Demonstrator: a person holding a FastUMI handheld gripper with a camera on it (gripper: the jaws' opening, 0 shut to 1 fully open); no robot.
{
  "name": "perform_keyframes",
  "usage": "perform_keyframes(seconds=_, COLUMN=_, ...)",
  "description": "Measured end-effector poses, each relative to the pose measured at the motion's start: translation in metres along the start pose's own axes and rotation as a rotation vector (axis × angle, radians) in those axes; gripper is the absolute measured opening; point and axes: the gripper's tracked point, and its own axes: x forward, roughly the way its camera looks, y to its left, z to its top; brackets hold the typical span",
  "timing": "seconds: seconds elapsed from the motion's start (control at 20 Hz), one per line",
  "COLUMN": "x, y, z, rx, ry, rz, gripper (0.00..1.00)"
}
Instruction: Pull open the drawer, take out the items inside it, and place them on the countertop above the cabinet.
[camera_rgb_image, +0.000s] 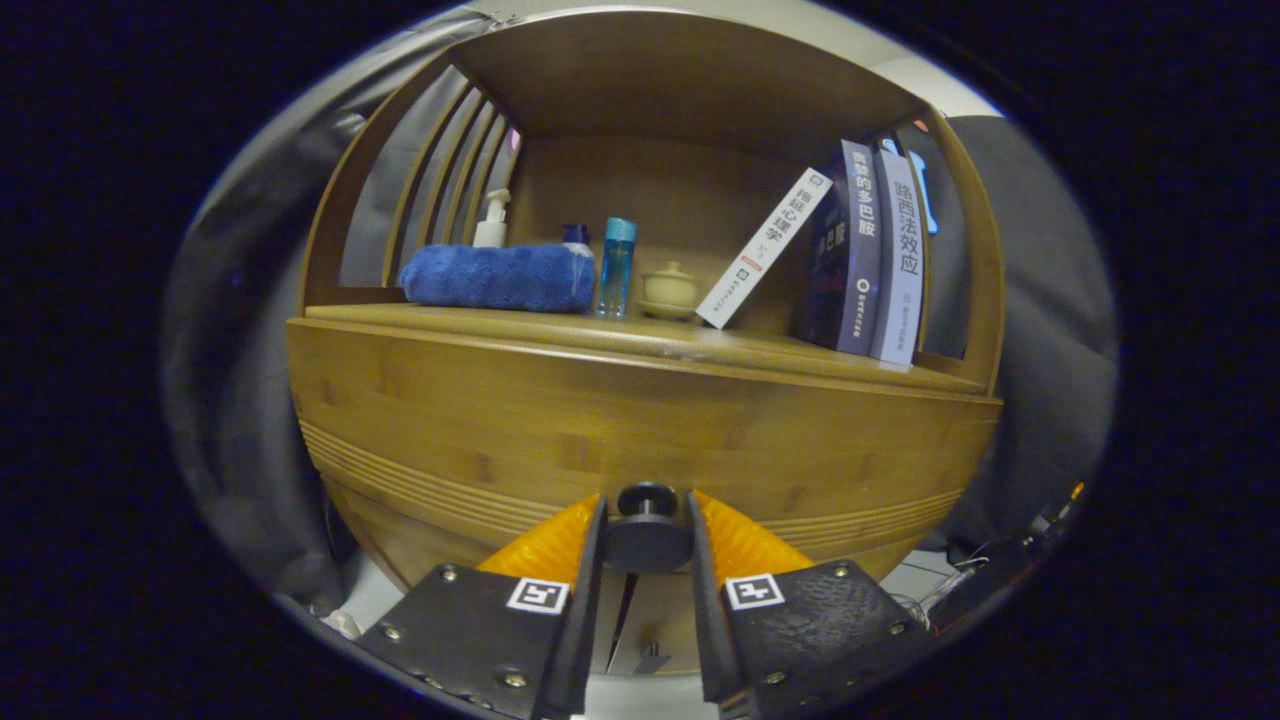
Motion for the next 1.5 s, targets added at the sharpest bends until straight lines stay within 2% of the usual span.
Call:
perform_keyframes(seconds=0.05, x=0.003, y=0.0, z=0.0, rx=0.028, ry=0.013, rz=0.003, gripper=0.43)
perform_keyframes(seconds=0.15, x=0.002, y=0.002, z=-0.006, rx=0.07, ry=0.049, rz=0.011, gripper=0.34)
perform_keyframes(seconds=0.35, x=0.003, y=-0.001, z=-0.006, rx=0.04, ry=0.061, rz=0.027, gripper=0.27)
perform_keyframes(seconds=0.5, x=-0.014, y=-0.002, z=-0.007, rx=0.045, ry=0.065, rz=0.038, gripper=0.21)
perform_keyframes(seconds=1.15, x=-0.134, y=-0.005, z=-0.03, rx=0.044, ry=0.095, rz=0.07, gripper=0.21)
perform_keyframes(seconds=1.5, x=-0.165, y=0.001, z=-0.042, rx=0.045, ry=0.161, rz=0.127, gripper=0.21)
